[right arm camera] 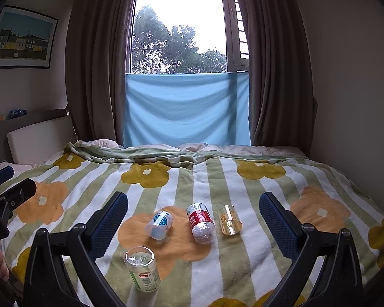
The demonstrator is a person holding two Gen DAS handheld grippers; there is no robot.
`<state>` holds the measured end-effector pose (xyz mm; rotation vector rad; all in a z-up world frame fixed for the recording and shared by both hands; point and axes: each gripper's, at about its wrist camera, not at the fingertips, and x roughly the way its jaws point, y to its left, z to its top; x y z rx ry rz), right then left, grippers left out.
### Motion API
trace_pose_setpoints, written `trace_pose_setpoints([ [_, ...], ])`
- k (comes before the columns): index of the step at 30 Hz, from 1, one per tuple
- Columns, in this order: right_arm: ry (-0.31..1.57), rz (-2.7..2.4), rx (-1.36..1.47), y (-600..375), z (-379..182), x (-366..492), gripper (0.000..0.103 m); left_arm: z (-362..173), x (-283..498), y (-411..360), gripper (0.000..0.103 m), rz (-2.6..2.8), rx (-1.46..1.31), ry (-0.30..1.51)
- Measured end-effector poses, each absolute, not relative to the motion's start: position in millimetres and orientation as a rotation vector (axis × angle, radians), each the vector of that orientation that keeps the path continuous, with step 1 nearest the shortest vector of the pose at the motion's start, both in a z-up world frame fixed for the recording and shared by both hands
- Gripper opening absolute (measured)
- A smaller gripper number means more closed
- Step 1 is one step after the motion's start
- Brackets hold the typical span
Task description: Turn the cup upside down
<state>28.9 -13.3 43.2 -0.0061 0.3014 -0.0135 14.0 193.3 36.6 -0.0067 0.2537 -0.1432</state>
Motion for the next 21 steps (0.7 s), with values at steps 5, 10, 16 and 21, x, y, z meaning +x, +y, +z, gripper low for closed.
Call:
trace_pose_setpoints([
  [5,0.302,-0.015,0.003,-10.8,42.7,31.4,0.103,37.0,12.6,192.3,0.103,-0.141,-0.002,0.247],
  [10,0.289,-0.009,0.004,-7.3,44.0,30.4,0.103,37.9,12.9,192.6,0.103,-0.135,-0.003,0.243],
  [16,0.284,-0.012,0.000,-5.6,45.2,29.3,0.103,39.0,11.2,193.5,0.102,-0.140,-0.003,0.238],
  [21,0.285,-0.013,-0.003,-4.4,45.6,28.7,0.103,39.8,10.6,192.9,0.103,-0.143,-0.007,0.235],
])
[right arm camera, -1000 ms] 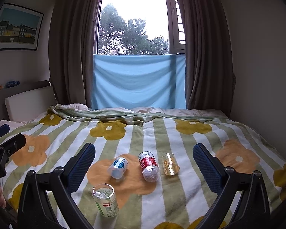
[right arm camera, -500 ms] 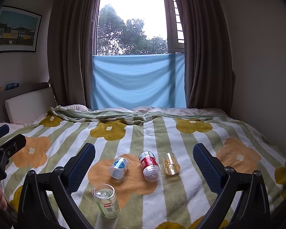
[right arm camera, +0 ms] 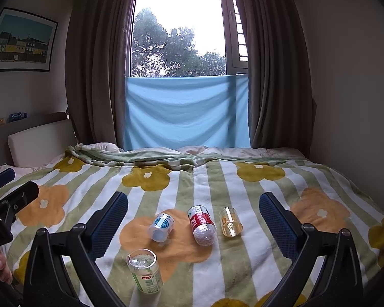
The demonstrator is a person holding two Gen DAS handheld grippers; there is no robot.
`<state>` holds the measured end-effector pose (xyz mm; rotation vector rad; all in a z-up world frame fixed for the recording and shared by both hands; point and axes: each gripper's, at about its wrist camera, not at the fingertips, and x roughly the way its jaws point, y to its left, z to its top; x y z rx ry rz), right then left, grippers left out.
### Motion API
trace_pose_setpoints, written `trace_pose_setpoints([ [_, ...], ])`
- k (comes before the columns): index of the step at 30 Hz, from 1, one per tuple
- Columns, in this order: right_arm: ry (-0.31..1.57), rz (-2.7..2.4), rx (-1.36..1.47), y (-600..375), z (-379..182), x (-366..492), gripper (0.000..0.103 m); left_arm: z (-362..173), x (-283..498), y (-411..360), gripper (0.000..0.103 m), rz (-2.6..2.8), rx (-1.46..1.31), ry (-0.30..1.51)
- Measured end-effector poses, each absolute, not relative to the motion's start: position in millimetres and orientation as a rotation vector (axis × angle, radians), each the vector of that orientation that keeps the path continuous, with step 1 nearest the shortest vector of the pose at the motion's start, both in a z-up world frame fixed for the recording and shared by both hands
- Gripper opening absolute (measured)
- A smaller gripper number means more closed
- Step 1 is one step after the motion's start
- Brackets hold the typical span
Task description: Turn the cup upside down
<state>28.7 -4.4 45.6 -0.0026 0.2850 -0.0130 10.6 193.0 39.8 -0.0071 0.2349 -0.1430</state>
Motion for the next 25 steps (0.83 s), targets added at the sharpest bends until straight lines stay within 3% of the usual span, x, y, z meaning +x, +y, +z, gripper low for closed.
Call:
trace_pose_setpoints([
  [25,0.288,-0.012,0.002,-1.8,44.6,27.1,0.103,40.3,8.0,190.0,0.103,-0.146,0.019,0.193],
])
